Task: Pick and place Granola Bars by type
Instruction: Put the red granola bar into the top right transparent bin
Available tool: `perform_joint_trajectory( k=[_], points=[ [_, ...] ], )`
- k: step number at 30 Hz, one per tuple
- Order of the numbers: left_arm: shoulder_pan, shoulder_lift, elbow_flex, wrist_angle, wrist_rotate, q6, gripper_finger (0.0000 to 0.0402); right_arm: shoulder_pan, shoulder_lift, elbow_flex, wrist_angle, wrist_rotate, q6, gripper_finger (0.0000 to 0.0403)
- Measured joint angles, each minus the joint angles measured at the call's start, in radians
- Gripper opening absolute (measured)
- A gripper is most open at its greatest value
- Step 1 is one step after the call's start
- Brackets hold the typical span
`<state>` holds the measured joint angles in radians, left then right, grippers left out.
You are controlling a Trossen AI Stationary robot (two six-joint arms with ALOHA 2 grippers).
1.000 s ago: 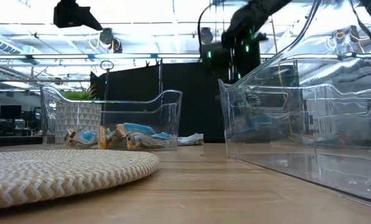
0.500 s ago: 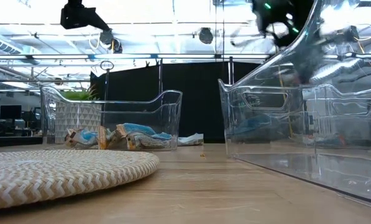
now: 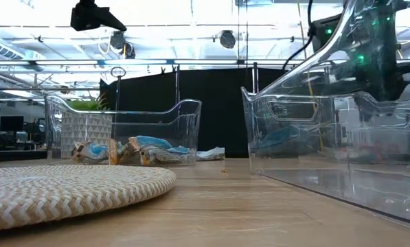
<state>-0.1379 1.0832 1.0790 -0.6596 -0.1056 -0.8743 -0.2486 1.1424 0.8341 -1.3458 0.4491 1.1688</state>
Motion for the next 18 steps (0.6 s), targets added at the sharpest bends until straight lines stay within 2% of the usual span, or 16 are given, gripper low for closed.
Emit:
perform_joint_trajectory(
  k=[4,7,13,18],
  points=[
    [0.000,0.000,0.000,0.068,0.001,-0.007,0.0335,0.010,-0.046,0.052,-0.066,-0.016,-0.026,0.0186],
    [0.000,0.000,0.000,0.109,0.001,-0.015,0.0335,0.103,-0.094,0.134,-0.072,-0.057,-0.040,0.0200],
    [0.000,0.003,0.000,0.120,0.000,-0.006,0.0335,0.434,-0.119,0.354,-0.061,-0.074,-0.053,0.0206],
    [0.000,0.004,0.000,0.119,0.000,0.037,0.0335,0.719,-0.084,0.424,-0.058,-0.164,-0.176,0.0199]
  ],
)
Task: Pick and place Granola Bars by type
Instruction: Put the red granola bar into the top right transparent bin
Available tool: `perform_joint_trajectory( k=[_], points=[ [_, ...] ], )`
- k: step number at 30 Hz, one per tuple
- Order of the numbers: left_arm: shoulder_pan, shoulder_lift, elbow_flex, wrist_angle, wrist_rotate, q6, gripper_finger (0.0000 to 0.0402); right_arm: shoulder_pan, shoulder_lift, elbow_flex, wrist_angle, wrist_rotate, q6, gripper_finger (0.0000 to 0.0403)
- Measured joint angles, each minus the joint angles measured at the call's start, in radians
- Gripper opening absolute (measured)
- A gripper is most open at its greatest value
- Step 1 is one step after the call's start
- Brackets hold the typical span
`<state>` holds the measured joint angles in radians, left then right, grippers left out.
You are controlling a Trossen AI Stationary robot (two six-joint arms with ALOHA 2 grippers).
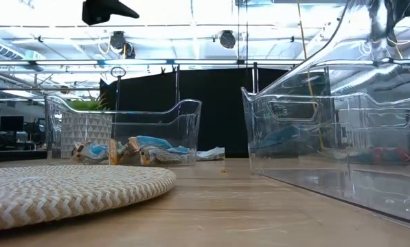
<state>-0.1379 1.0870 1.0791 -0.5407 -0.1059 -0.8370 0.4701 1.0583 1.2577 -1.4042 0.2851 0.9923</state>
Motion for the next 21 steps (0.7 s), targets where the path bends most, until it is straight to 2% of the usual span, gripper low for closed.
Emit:
perform_joint_trajectory(
  k=[4,9,16,21],
  points=[
    [0.000,0.000,0.000,0.000,0.001,0.020,0.0335,0.203,0.042,-0.014,0.072,-0.058,-0.176,0.0197],
    [0.000,0.000,0.000,0.000,-0.005,0.002,0.0335,0.411,0.122,-0.046,0.173,-0.027,-0.321,0.0197],
    [0.000,0.000,0.000,-0.001,-0.036,-0.010,0.0335,0.568,0.254,-0.093,0.325,-0.019,-0.499,0.0205],
    [0.000,0.000,0.000,-0.002,-0.036,-0.013,0.0335,0.600,0.345,-0.179,0.496,-0.079,-0.569,0.0198]
  ],
)
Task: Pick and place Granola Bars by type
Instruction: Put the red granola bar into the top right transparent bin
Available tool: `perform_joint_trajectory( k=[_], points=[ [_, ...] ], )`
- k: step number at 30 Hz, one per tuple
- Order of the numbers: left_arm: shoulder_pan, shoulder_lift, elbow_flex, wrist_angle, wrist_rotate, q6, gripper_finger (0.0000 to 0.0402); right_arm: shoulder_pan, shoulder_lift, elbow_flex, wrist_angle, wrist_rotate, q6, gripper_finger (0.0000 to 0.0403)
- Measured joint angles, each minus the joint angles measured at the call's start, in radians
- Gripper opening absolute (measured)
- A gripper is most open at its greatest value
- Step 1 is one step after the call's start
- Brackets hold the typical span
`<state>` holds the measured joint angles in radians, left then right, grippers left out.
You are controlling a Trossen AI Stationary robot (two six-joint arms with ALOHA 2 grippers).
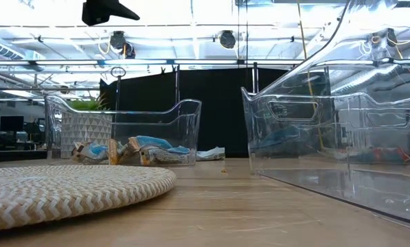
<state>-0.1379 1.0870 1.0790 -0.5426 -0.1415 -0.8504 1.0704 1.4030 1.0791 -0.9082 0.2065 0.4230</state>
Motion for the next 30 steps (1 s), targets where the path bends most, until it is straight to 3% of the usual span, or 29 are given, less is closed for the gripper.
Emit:
perform_joint_trajectory(
  k=[13,21,27,30],
  points=[
    [0.000,0.000,0.000,-0.001,0.013,-0.047,0.0335,0.034,0.058,-0.206,0.340,-0.081,0.024,0.0188],
    [0.000,0.000,0.000,-0.002,0.037,-0.049,0.0335,0.036,0.058,-0.298,0.411,-0.082,0.035,0.0176],
    [0.000,0.000,0.000,-0.002,0.037,-0.041,0.0335,0.035,0.058,-0.360,0.529,-0.101,0.059,0.0149],
    [0.000,0.000,0.000,-0.002,0.037,-0.038,0.0335,0.031,0.058,-0.360,0.492,-0.077,0.055,0.0106]
  ],
)
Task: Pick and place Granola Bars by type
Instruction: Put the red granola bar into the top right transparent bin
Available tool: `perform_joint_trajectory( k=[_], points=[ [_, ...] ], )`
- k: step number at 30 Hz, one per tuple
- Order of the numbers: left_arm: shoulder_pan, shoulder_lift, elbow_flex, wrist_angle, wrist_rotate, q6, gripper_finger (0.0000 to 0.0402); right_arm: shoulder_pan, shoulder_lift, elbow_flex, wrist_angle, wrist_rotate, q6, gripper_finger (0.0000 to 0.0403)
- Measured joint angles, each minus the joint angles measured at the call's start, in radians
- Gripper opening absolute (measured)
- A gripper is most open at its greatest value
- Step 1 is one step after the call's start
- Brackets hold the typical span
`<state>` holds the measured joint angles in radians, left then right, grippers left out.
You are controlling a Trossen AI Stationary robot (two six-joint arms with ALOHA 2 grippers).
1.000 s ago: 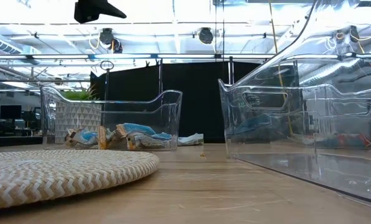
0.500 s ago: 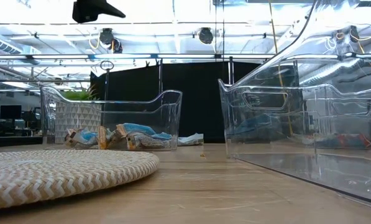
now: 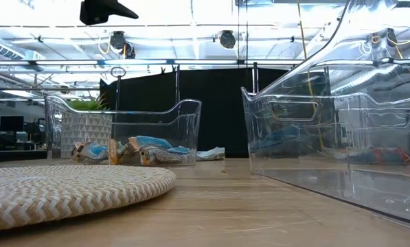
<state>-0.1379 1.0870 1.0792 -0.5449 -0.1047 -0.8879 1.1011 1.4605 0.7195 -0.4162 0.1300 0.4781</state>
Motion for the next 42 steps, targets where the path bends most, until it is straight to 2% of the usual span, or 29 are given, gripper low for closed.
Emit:
perform_joint_trajectory(
  k=[3,4,6,10,12,15,20,24,29,36,42],
  points=[
    [0.000,0.000,0.000,-0.001,0.000,0.013,0.0335,-0.022,-0.007,0.015,-0.071,-0.046,0.042,0.0032],
    [0.000,0.000,0.000,-0.001,0.000,0.015,0.0335,-0.027,-0.017,0.022,-0.102,-0.065,0.058,0.0018],
    [0.000,0.000,0.000,-0.004,-0.016,0.031,0.0335,-0.027,-0.049,0.042,-0.177,-0.075,0.100,0.0015],
    [0.016,-0.001,0.000,-0.006,-0.143,0.104,0.0335,-0.022,-0.147,0.128,-0.392,-0.042,0.181,0.0006],
    [0.048,0.006,0.000,-0.008,-0.188,0.155,0.0335,-0.023,-0.196,0.182,-0.538,-0.003,0.227,0.0006],
    [0.129,0.041,0.002,-0.016,-0.182,0.251,0.0335,-0.043,-0.262,0.285,-0.765,0.070,0.326,0.0003],
    [0.291,0.124,0.002,-0.008,-0.169,0.390,0.0335,-0.132,-0.319,0.455,-1.005,0.271,0.495,0.0002],
    [0.421,0.214,0.002,0.019,-0.117,0.464,0.0335,-0.278,-0.335,0.531,-1.150,0.432,0.641,0.0001],
    [0.529,0.330,0.012,0.041,-0.071,0.571,0.0335,-0.510,-0.376,0.514,-1.155,0.553,0.734,0.0001],
    [0.576,0.446,0.014,0.178,-0.016,0.712,0.0335,-0.870,-0.377,0.427,-1.155,0.611,0.739,0.0000],
    [0.593,0.500,0.015,0.285,0.080,0.721,0.0335,-1.190,-0.380,0.290,-1.124,0.627,0.720,0.0000]
  ],
)
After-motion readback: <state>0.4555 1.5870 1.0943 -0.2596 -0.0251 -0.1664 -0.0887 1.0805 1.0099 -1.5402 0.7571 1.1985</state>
